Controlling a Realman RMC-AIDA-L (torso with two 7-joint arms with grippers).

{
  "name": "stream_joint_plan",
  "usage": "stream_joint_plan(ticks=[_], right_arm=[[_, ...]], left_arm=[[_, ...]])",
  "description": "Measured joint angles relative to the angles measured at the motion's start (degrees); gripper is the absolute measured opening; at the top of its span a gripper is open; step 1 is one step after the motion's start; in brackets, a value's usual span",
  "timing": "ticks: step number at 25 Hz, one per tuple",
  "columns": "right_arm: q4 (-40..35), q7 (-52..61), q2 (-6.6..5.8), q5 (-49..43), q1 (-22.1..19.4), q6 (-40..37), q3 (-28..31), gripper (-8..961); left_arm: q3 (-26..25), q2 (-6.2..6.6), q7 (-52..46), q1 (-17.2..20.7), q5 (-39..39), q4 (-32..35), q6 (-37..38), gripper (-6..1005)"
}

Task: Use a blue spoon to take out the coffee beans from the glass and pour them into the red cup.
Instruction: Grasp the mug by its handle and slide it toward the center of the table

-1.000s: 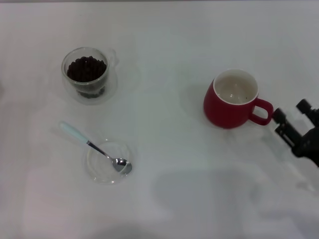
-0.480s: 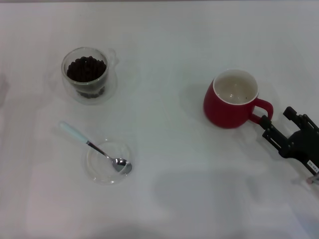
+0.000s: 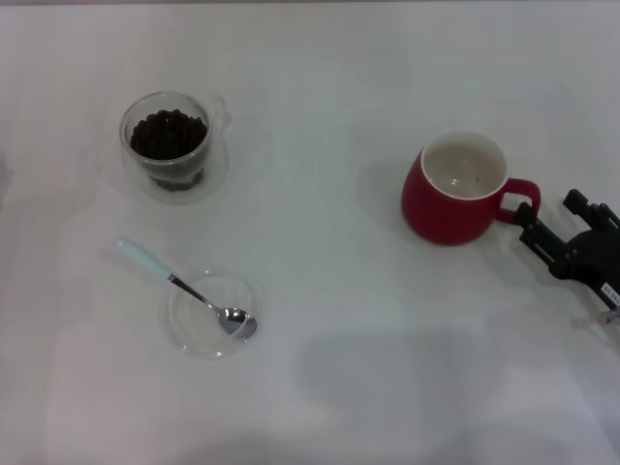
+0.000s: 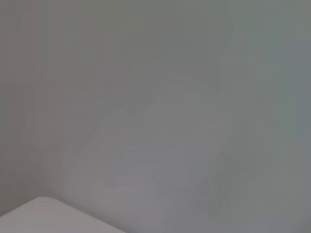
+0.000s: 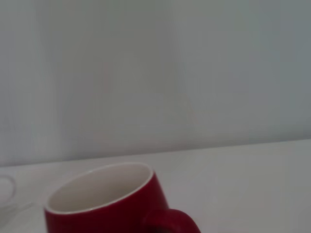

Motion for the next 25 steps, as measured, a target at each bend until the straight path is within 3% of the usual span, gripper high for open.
stream_joint_plan(ticks=[14,25], right_arm=[[-1.12,0.00,0.05,-0.03,2.39,1.19,2.19,779],[-0.88,0.25,-0.11,-0.36,3.88,2.58,2.86,713]], left_arm=[[-0.05,0.17,-0.17,0.10,-1.15,0.60,0.07,861],[-0.05,0.27,-0.17,0.08,-1.88,0.61,0.10,862]])
